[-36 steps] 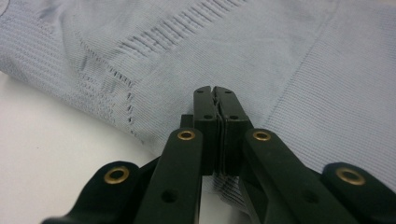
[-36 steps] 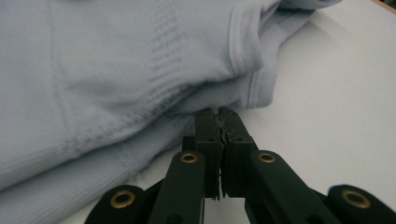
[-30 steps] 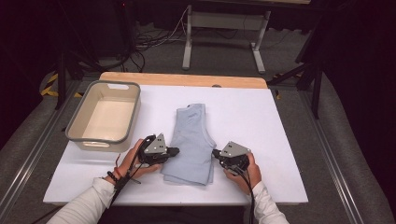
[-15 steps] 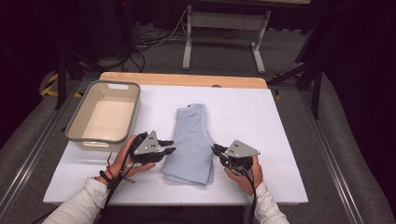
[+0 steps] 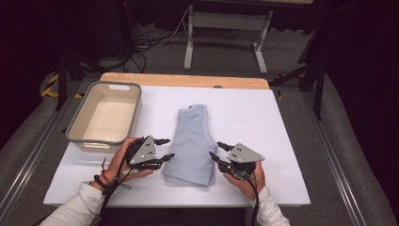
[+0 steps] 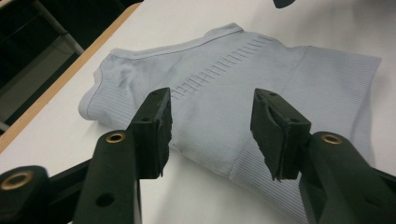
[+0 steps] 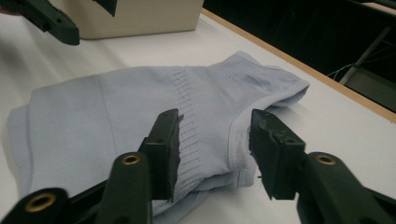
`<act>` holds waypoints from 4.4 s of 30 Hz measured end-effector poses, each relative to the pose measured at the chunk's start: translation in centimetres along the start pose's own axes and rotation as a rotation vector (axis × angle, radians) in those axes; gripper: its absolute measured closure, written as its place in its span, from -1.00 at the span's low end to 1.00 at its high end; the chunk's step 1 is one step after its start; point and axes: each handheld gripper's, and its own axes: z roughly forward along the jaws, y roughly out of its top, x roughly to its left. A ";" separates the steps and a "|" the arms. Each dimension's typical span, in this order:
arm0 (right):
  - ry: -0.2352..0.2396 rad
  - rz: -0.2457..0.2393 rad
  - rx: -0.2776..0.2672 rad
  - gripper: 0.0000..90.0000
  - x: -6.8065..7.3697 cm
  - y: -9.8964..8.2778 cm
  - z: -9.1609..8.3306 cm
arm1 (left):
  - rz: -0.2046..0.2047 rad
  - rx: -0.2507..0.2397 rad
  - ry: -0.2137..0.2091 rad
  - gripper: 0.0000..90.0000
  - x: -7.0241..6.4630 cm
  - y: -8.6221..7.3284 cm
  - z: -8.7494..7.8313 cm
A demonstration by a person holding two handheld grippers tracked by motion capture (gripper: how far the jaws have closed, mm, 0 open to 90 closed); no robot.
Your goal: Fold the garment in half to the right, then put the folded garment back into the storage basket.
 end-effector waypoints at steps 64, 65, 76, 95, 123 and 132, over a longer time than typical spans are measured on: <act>0.015 0.019 0.006 -0.61 0.0 -1.6 0.3 | -0.211 -0.026 0.054 -0.72 -2.0 -6.9 -5.5; 0.013 0.021 0.007 -0.62 0.0 -1.6 0.3 | -0.216 -0.032 0.055 -0.73 -2.0 -6.9 -5.5; 0.014 0.035 0.021 -0.64 -0.2 -1.7 0.5 | -0.213 -0.022 0.038 -0.73 -1.9 -6.9 -5.1; 0.016 0.064 0.044 -0.64 -0.9 -2.0 0.6 | -0.211 0.018 -0.004 -0.73 -2.2 -6.7 -4.0; 0.037 0.185 0.121 -0.74 -6.3 2.9 8.8 | -0.237 0.113 -0.173 -0.74 -2.9 -3.7 1.2; 0.045 0.336 0.249 -0.72 -9.9 1.1 12.9 | -0.231 0.136 -0.192 -0.74 -2.6 -3.3 2.4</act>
